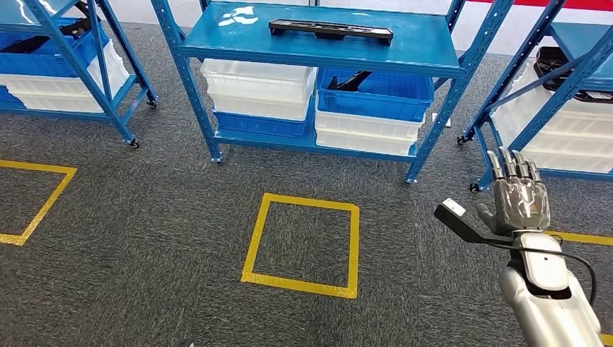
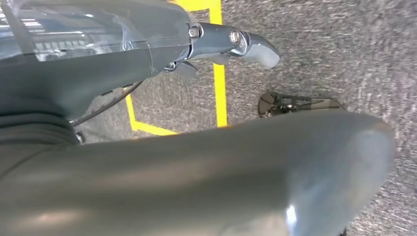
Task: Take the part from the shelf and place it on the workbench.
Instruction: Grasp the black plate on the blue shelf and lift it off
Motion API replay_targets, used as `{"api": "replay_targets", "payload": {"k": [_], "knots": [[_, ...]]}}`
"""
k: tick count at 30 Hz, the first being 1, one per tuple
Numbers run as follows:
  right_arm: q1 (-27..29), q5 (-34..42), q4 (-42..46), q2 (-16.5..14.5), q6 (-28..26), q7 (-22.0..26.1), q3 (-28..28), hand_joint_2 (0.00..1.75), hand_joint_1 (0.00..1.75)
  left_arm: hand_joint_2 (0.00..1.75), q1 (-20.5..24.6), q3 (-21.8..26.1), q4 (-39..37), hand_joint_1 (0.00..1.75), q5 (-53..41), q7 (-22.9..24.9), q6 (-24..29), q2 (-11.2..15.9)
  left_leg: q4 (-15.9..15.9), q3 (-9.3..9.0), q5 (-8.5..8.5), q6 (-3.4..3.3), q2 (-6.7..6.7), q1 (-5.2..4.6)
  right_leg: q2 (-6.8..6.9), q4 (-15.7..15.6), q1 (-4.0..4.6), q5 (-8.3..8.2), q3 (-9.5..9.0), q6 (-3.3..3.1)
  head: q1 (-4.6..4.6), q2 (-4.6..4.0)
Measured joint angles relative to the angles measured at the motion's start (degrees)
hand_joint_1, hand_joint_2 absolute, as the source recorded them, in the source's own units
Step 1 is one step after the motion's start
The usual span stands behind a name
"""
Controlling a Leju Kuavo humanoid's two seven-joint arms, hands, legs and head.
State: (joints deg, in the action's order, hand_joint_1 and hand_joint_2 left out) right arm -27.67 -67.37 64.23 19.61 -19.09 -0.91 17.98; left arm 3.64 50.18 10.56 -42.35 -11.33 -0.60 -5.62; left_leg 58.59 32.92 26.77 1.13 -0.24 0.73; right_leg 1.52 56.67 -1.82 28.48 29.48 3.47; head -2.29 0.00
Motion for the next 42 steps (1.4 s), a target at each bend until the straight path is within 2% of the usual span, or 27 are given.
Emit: {"api": "replay_targets", "payload": {"k": [4, 8, 15, 22, 33, 37, 42], "knots": [[-4.72, 0.89, -5.22, -0.25, 3.94, -0.12, 1.52, 1.75, 0.0, 0.0, 0.01, -0.34, 0.02, 0.0, -1.22, -2.02, -1.1, 0.5, 0.0, 0.03, -0.08, -0.02, -0.02, 0.0, 0.0, 0.01, 0.0, -0.06, 0.03, -0.03, 0.01, 0.0], [-7.29, 3.07, -8.09, -0.81, 4.72, 0.15, 2.19, 1.75, 0.0, 0.0, 0.01, -0.47, 0.01, 0.0, -1.9, -2.18, -1.46, 0.62, 0.0, 0.05, -0.1, -0.03, -0.03, 0.0, 0.01, 0.01, 0.0, -0.07, 0.06, -0.02, 0.0, 0.0], [-9.02, 5.39, -9.16, -0.83, 5.56, 0.12, 2.65, 1.75, 0.0, 0.0, -0.02, -0.46, 0.0, 0.0, -1.58, 0.49, -1.22, 0.62, 0.01, 0.09, -0.1, -0.03, -0.03, 0.0, 0.01, 0.01, 0.0, -0.07, 0.13, -0.02, 0.0, 0.0], [-10.02, 5.07, -9.18, 0.18, 7.07, -0.21, 3.02, 1.75, 0.0, 0.0, -0.07, -0.45, -0.02, 0.0, -1.27, -0.25, -1.49, 0.48, 0.01, 0.11, -0.11, -0.03, -0.02, -0.01, 0.01, 0.01, 0.0, -0.11, 0.15, -0.01, 0.0, 0.0], [-12.66, 4.3, -10.27, 0.06, 9.1, -0.66, 5.11, 1.75, 0.0, 0.0, -0.05, -0.31, -0.02, 0.0, -1.2, -1.35, -2.09, -0.03, 0.01, 0.14, -0.11, -0.03, -0.04, -0.01, 0.01, 0.02, 0.0, -0.11, 0.16, -0.01, 0.0, 0.0], [-13.75, 4.79, -11.07, -0.11, 8.97, -0.63, 6.0, 1.75, 0.0, 1.75, -0.04, -0.28, -0.02, 0.0, -1.4, -1.93, -2.09, -0.07, 0.01, 0.15, -0.11, -0.03, -0.03, -0.01, 0.01, 0.02, 0.0, -0.11, 0.17, -0.01, 0.0, 0.0], [-14.65, 5.62, -11.95, -0.4, 8.13, 0.56, 6.89, 1.75, 0.0, 1.75, -0.03, -0.2, -0.02, 0.0, -1.47, -1.91, -2.05, -0.2, 0.02, 0.15, -0.12, -0.03, -0.03, -0.01, 0.01, 0.02, 0.0, -0.11, 0.17, -0.01, -0.01, 0.0]]}}
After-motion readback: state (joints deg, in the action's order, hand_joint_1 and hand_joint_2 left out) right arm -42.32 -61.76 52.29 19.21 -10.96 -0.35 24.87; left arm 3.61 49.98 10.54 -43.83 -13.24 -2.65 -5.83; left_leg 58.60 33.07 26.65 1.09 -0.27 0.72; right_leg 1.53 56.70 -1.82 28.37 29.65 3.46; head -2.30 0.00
